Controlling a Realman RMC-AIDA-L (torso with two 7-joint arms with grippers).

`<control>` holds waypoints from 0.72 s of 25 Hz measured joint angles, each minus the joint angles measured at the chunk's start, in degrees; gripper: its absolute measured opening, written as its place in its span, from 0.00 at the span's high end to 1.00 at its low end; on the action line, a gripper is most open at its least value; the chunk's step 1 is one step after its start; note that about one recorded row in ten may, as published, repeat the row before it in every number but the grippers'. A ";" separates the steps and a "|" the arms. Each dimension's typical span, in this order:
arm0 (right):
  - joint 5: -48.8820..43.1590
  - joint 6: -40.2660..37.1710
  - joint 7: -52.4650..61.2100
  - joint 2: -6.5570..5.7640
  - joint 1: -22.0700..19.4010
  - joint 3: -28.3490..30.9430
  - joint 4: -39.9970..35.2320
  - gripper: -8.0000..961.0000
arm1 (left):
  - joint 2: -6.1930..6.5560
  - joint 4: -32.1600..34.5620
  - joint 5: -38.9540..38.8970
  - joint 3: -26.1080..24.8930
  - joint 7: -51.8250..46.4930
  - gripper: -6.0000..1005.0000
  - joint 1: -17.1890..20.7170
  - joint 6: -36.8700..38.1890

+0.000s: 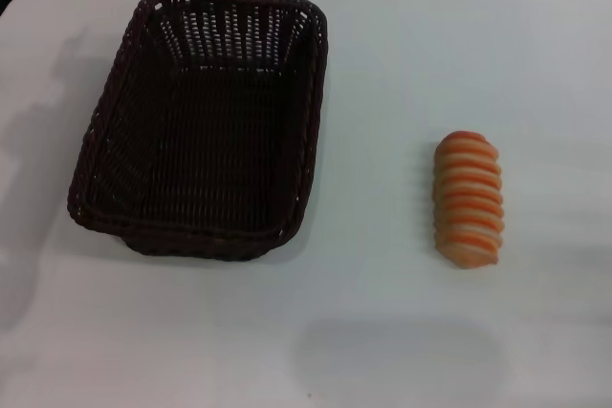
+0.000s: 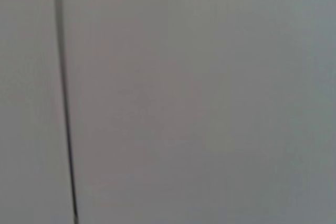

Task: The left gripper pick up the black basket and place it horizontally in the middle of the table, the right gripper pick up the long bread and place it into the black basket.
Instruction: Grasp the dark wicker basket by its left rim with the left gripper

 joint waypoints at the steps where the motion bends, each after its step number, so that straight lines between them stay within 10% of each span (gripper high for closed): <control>1: 0.00 0.00 0.00 0.00 0.01 0.00 0.00 0.12 | 1.06 -4.12 0.01 0.40 0.13 0.23 0.09 -6.99; 5: 0.10 0.05 0.00 0.00 0.22 0.00 0.00 0.12 | 1.95 -17.04 -0.15 -0.28 1.00 0.23 0.30 -29.62; 10: 0.11 0.34 0.01 0.00 0.62 0.00 0.00 0.12 | -2.98 -27.51 -0.40 -5.54 8.34 0.24 -0.59 -51.96; 12: 0.11 0.49 0.01 0.00 0.84 0.00 0.00 0.12 | -7.03 -30.26 -0.39 -10.39 14.00 0.25 -2.26 -63.29; 18: 0.03 0.93 0.00 0.02 1.05 0.00 -0.22 0.12 | -7.83 -30.46 -1.64 -12.29 16.85 0.28 -6.50 -76.81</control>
